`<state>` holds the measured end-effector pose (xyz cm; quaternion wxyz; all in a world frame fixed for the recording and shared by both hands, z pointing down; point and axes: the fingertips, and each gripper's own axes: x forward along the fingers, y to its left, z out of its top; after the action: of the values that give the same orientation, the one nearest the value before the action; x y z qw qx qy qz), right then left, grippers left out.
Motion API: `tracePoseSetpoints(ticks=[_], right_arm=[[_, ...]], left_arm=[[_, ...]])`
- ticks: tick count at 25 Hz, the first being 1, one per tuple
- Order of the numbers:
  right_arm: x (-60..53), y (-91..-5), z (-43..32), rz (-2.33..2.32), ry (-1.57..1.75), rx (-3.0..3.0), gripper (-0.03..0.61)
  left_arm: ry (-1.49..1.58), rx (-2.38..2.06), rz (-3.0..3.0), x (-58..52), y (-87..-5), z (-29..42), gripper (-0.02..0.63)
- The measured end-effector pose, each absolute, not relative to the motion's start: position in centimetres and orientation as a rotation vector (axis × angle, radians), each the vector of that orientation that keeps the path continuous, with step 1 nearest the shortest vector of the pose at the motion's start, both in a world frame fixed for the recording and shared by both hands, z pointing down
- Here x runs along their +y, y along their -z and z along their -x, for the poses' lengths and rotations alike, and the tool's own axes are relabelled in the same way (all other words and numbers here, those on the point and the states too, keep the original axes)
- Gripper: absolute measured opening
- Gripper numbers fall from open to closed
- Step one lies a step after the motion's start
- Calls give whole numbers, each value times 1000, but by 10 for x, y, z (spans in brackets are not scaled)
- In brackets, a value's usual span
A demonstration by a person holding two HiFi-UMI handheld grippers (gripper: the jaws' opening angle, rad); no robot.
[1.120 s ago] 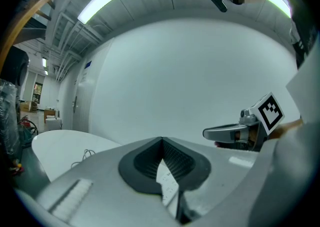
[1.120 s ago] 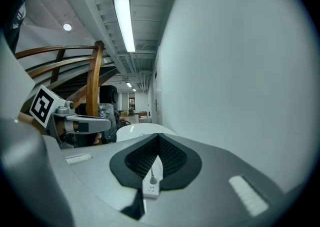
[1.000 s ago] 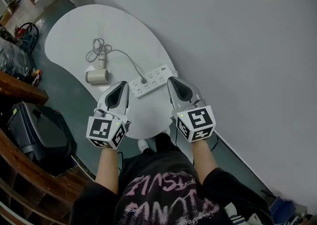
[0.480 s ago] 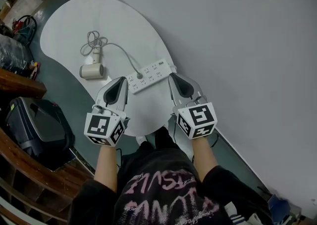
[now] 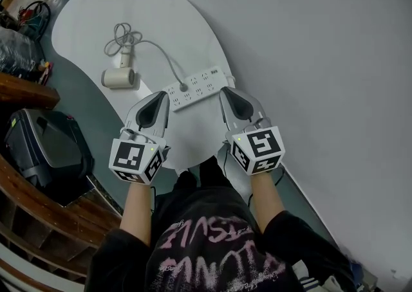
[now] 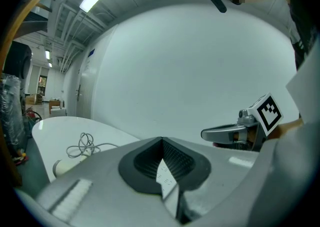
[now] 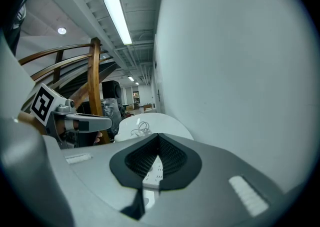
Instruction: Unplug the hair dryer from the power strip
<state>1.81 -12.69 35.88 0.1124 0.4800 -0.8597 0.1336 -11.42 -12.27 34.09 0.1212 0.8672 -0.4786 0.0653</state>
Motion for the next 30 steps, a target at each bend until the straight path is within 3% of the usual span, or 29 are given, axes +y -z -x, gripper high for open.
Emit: tracePoseSetpoints(ticks=[30], right_arm=[[-143,-425,3,-1264,-467,-2452,14]], left_arm=[[-235,-1379,-2401,-132,-409,123,2]])
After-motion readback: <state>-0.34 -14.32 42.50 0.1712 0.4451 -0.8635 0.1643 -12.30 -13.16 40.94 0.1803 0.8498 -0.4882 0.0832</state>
